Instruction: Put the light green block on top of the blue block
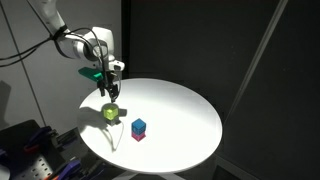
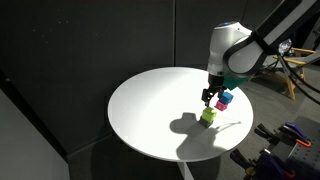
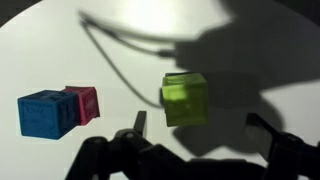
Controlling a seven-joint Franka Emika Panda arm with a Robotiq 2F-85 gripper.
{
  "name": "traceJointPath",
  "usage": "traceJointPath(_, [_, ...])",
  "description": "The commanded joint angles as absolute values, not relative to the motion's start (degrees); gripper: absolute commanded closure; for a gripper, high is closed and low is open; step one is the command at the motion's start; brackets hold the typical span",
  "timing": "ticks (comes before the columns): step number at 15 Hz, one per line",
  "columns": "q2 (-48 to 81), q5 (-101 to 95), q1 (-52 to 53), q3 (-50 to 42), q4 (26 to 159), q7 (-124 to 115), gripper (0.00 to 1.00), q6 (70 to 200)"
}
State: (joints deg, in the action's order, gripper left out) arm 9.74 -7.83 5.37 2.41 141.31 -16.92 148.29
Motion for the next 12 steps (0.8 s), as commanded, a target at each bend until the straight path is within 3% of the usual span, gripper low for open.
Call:
traceJointPath(1, [9.6, -6.7, 5.5, 2.6, 141.9, -14.3, 0.00, 149.6])
traceJointPath(12, [14.1, -8.2, 5.8, 1.6, 139.8, -12.5, 0.00, 151.1])
